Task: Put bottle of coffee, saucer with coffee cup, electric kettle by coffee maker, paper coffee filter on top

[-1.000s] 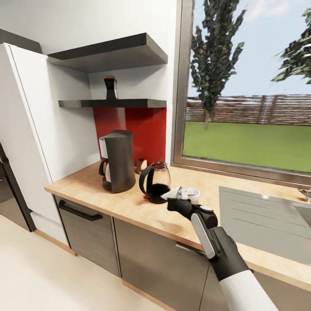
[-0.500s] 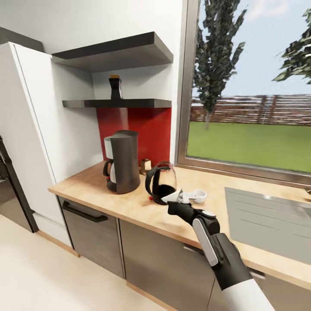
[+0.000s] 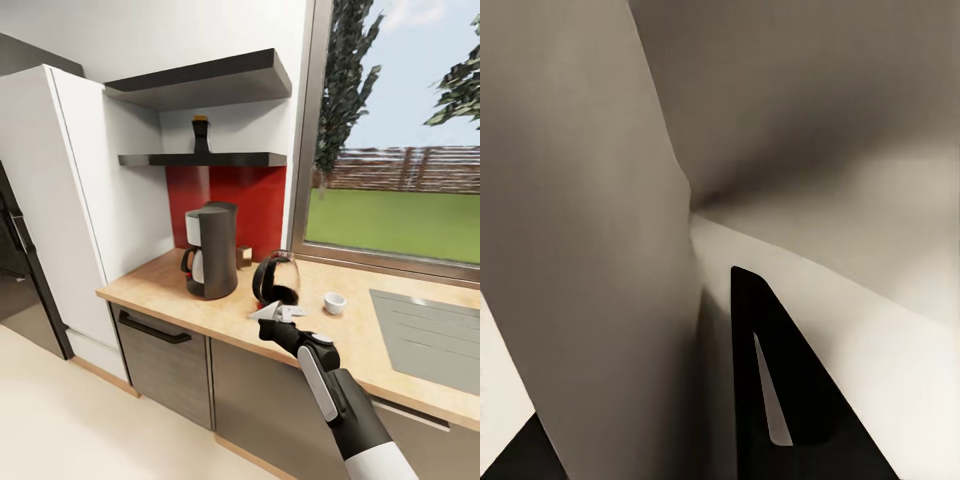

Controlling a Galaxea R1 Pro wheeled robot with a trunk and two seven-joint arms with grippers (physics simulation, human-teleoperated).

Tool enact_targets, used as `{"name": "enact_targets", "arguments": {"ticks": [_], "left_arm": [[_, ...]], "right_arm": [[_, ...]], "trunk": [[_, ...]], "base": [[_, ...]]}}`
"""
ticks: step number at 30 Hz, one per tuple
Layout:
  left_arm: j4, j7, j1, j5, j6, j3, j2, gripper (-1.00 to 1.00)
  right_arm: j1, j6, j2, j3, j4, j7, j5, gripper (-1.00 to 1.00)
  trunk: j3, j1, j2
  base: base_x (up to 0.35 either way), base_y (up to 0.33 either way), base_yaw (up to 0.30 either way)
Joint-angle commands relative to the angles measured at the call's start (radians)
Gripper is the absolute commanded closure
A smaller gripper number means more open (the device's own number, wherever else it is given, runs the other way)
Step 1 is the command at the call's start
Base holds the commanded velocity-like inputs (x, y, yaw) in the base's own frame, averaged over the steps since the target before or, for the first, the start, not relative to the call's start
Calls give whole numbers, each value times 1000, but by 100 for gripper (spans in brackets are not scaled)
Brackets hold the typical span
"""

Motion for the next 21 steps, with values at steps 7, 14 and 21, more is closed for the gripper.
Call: {"name": "enact_targets", "arguments": {"ticks": [7, 14, 21], "left_arm": [[-3, 1, 1, -3, 0, 2, 0, -100], [-3, 1, 1, -3, 0, 2, 0, -100], [-3, -1, 1, -3, 0, 2, -1, -100]], "right_arm": [[-1, 5, 1, -1, -1, 0, -1, 100], [-1, 5, 1, -1, -1, 0, -1, 100], [-1, 5, 1, -1, -1, 0, -1, 100]], "trunk": [[-1, 0, -1], [-1, 0, -1], [0, 0, -1]], "base": [[89, 318, 0], [152, 323, -10], [151, 323, -139]]}}
